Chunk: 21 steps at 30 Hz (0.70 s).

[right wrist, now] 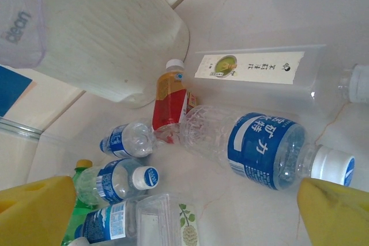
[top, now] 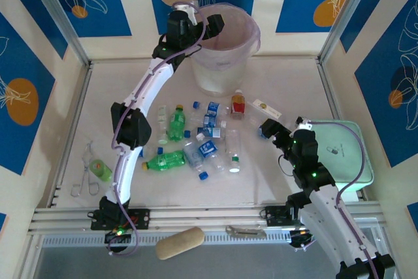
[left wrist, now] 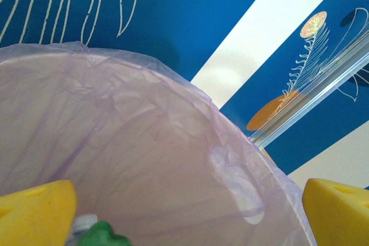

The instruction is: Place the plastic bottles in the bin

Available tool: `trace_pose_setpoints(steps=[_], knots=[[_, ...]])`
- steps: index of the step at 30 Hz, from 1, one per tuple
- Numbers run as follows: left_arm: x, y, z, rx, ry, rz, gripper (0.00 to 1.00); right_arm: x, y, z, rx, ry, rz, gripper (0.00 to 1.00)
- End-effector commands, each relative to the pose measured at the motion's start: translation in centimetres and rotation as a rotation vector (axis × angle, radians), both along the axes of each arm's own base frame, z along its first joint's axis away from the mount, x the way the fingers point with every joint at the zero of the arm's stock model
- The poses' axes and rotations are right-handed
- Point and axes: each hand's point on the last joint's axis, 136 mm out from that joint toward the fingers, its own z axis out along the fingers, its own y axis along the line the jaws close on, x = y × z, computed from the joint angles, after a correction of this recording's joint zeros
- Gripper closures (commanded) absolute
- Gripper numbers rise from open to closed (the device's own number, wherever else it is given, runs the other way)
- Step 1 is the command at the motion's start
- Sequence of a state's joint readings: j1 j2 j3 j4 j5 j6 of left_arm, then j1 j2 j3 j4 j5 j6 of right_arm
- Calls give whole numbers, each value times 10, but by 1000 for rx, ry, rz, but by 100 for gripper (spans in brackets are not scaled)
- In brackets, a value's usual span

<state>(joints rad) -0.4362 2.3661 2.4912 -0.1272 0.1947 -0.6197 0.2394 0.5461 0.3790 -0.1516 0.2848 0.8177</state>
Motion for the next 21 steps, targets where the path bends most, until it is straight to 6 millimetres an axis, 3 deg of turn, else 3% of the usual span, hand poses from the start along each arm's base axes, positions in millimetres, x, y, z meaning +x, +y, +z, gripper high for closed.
trace_pose_setpoints(steps=[1, 10, 18, 21], knots=[[-27, 5, 65, -56, -94, -36, 0, 1, -5, 12, -21, -28, -16, 1], [-83, 23, 108, -8, -147, -85, 0, 2, 1, 15, -4, -24, 9, 1], [-156, 78, 96, 155, -182, 18, 0, 6, 23, 14, 38, 19, 110, 1], [-183, 102, 74, 207, -154, 70, 0, 7, 33, 9, 40, 48, 150, 1]])
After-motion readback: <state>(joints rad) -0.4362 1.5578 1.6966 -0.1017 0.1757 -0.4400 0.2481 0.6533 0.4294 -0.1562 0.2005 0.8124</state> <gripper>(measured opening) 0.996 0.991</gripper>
